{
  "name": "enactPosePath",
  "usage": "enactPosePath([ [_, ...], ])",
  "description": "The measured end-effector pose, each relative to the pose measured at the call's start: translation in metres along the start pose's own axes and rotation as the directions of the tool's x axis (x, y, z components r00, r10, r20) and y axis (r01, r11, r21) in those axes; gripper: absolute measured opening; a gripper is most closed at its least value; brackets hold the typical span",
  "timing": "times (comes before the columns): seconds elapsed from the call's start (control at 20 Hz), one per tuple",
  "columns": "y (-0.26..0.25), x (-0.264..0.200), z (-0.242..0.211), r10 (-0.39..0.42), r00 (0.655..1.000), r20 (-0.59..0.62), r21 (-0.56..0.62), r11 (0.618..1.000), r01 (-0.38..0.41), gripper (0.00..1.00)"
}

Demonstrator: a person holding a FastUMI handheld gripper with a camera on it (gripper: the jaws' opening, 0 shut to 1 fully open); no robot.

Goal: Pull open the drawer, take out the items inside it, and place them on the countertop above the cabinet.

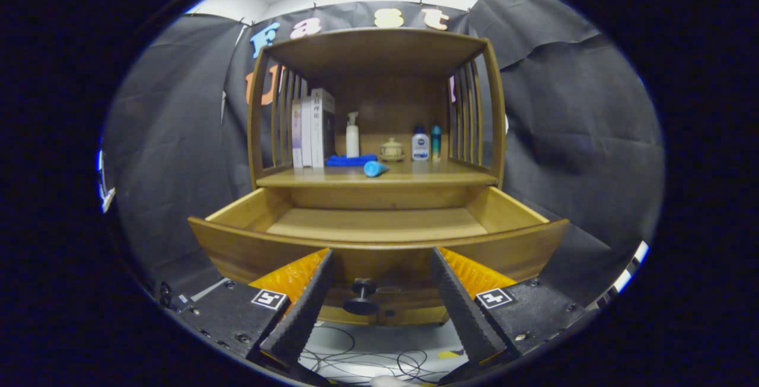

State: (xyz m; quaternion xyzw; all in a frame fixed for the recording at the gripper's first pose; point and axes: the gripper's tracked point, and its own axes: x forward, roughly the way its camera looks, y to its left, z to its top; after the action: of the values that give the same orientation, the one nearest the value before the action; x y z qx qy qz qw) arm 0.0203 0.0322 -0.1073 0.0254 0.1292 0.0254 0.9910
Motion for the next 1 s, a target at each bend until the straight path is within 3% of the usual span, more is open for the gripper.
enactPosePath([
  [0.4, 0.014, 0.019, -0.017, 0.001, 0.999, -0.035, -0.015, 1.0, -0.002, 1.0],
  [0.7, 0.014, 0.024, -0.019, -0.065, 0.998, -0.028, -0.055, 0.996, 0.063, 1.0],
  [1.0, 0.015, 0.038, -0.014, -0.044, 0.999, -0.028, -0.043, 0.998, 0.043, 0.99],
])
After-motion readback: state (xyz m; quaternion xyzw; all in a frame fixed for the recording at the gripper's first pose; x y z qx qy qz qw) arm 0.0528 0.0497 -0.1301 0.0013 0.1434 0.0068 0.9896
